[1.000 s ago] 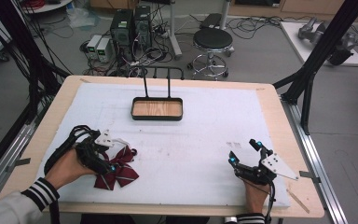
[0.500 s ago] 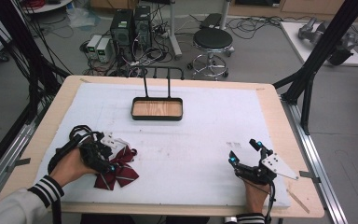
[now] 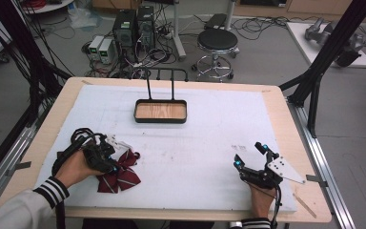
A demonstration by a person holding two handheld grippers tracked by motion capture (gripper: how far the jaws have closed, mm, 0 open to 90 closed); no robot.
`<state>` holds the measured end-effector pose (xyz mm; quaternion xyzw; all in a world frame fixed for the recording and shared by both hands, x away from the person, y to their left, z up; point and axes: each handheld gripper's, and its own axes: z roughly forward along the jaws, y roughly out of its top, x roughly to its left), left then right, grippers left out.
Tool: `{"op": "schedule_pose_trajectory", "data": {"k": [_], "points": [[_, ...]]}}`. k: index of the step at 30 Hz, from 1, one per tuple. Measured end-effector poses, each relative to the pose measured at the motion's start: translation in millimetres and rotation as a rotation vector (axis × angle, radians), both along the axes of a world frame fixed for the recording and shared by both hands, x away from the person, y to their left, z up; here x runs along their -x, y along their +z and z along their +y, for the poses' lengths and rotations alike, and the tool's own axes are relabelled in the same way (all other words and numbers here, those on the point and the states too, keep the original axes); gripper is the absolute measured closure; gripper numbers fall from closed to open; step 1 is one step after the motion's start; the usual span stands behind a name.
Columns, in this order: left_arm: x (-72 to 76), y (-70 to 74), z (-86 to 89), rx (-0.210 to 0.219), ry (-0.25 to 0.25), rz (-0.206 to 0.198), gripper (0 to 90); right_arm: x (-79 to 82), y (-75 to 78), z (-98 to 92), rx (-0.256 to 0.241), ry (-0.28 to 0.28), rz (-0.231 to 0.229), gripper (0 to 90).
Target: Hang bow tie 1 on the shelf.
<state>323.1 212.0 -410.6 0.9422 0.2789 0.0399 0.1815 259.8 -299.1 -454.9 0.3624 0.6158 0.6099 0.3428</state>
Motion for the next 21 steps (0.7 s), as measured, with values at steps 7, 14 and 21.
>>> {"op": "schedule_pose_trajectory", "data": {"k": [7,14,21], "points": [[2.5,-1.0,2.1,0.031,-0.018,-0.024,74.1,-0.3,0.0,-0.1,0.0,0.001,0.0,9.1],[4.6,5.0,3.6,0.058,-0.023,-0.058,74.4,0.0,0.0,0.0,-0.001,-0.001,0.005,9.1],[5.2,23.4,4.7,0.094,-0.037,-0.13,74.8,-0.3,0.1,-0.2,0.001,0.0,0.001,9.1]]}}
